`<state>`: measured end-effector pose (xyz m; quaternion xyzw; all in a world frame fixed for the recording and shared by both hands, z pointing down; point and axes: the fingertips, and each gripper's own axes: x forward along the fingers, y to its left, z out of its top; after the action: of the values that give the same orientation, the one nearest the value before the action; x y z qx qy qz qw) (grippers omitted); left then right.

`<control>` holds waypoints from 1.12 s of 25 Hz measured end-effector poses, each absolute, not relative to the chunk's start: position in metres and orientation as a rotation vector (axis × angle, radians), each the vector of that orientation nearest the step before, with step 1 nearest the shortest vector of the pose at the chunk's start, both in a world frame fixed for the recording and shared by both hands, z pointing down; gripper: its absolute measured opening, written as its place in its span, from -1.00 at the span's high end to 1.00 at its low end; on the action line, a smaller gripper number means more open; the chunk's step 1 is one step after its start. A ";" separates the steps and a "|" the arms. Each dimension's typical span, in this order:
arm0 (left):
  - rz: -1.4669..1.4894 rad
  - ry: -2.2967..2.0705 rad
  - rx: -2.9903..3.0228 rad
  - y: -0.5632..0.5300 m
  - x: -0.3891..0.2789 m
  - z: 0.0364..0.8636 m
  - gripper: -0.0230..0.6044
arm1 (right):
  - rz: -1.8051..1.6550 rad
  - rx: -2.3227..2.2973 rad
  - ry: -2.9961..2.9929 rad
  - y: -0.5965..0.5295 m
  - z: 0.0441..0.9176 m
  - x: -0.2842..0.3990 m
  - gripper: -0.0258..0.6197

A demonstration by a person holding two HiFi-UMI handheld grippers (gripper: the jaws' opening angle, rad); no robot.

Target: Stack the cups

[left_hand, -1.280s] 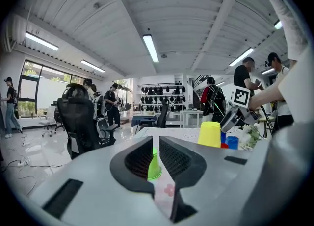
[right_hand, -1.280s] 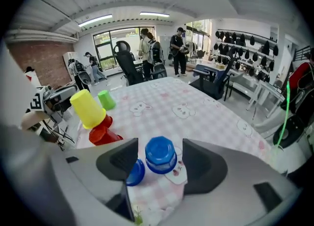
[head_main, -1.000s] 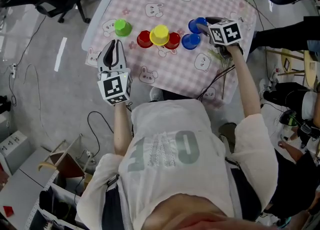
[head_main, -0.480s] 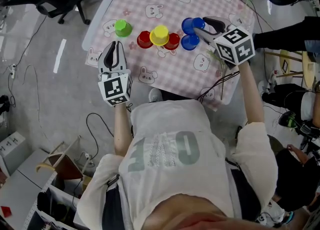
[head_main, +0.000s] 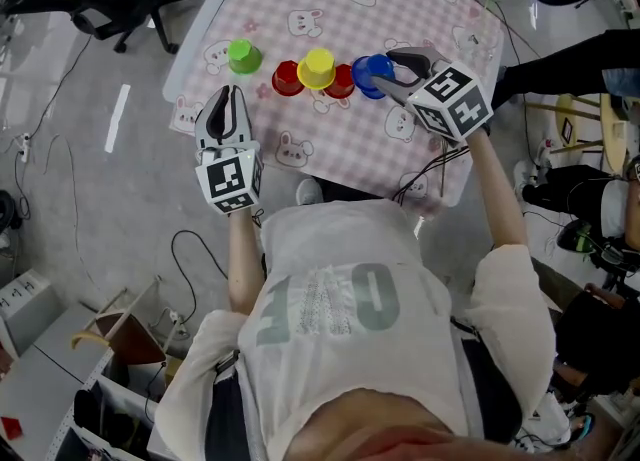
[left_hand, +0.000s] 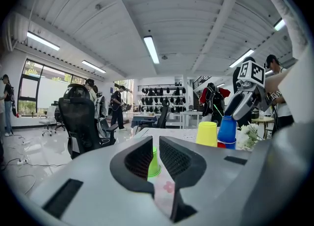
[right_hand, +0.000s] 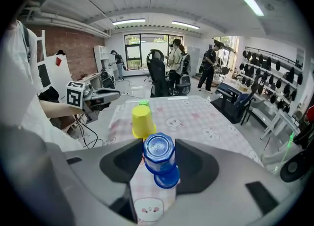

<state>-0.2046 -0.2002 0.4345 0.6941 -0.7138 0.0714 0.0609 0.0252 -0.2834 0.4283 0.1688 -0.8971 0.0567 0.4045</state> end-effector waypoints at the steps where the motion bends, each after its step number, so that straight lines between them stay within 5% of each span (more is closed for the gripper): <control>1: 0.219 -2.159 2.101 -0.200 -0.204 0.435 0.83 | 0.133 0.427 -2.259 -0.284 0.430 0.025 0.25; 16: 0.239 -2.158 2.095 -0.189 -0.206 0.436 0.83 | 0.110 0.456 -2.259 -0.285 0.428 0.027 0.21; 28: 0.220 -2.192 2.133 -0.147 -0.207 0.416 0.83 | -0.012 0.571 -2.562 -0.235 0.325 -0.039 0.21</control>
<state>-0.2066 -0.1470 0.4158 0.6950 -0.7144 0.0717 0.0376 -0.0387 -0.2346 0.3245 0.2105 -0.9436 -0.0044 0.2557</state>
